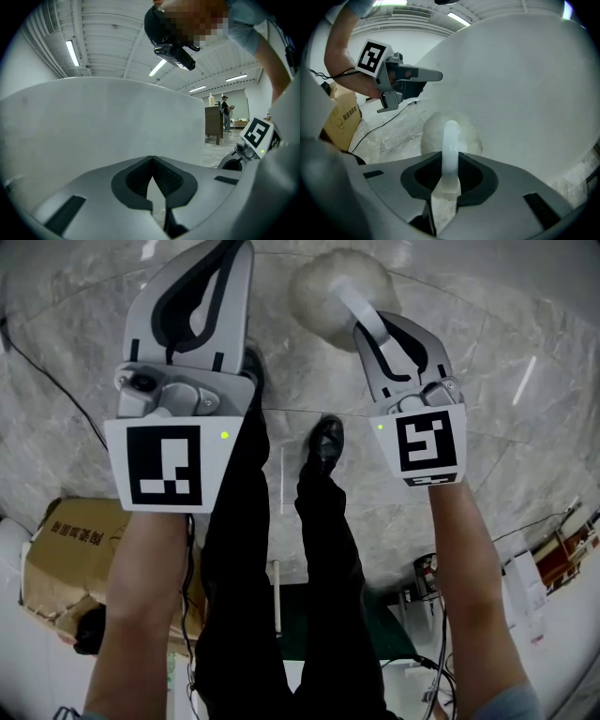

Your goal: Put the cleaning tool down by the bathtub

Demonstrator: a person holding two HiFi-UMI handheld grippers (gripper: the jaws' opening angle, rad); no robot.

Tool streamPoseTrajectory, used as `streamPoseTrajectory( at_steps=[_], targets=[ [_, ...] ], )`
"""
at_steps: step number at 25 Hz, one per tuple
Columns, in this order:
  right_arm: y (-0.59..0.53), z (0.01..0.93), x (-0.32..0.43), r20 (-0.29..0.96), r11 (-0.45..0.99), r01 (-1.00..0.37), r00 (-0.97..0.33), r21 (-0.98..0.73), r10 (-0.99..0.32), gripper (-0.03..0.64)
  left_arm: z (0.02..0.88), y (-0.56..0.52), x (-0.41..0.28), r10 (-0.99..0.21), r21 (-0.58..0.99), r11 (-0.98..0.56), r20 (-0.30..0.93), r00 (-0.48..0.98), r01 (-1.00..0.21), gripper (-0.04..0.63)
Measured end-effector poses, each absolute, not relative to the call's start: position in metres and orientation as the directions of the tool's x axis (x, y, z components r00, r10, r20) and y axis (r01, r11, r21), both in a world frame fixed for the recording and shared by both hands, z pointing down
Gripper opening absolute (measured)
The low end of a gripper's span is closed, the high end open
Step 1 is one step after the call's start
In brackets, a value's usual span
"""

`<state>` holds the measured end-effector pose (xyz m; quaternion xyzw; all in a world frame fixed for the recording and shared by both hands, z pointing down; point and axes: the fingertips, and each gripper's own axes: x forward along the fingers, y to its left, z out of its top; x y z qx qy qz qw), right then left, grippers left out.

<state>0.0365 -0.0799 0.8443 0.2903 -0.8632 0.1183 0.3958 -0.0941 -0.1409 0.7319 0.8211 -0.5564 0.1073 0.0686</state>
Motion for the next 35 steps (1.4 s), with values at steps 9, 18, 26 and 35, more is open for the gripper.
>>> streamPoseTrajectory(
  at_steps=[9, 18, 26, 35],
  targets=[
    [-0.070, 0.888, 0.045, 0.790, 0.826, -0.564, -0.504, 0.005, -0.349, 0.094, 0.768, -0.147, -0.087, -0.888, -0.018, -0.392, 0.269, 0.373, -0.920, 0.015],
    [-0.074, 0.917, 0.047, 0.810, 0.835, -0.551, -0.489, 0.002, -0.325, 0.094, 0.793, -0.146, -0.087, -0.874, -0.015, -0.406, 0.300, 0.383, -0.914, 0.015],
    [-0.066, 0.935, 0.046, 0.827, 0.846, -0.533, -0.474, 0.003, -0.302, 0.094, 0.803, -0.142, -0.092, -0.873, -0.017, -0.404, 0.305, 0.380, -0.915, 0.015],
    [-0.065, 0.947, 0.050, 0.840, 0.858, -0.514, -0.461, 0.011, -0.287, 0.095, 0.809, -0.141, -0.088, -0.868, -0.019, -0.413, 0.311, 0.388, -0.910, 0.015]
  ],
)
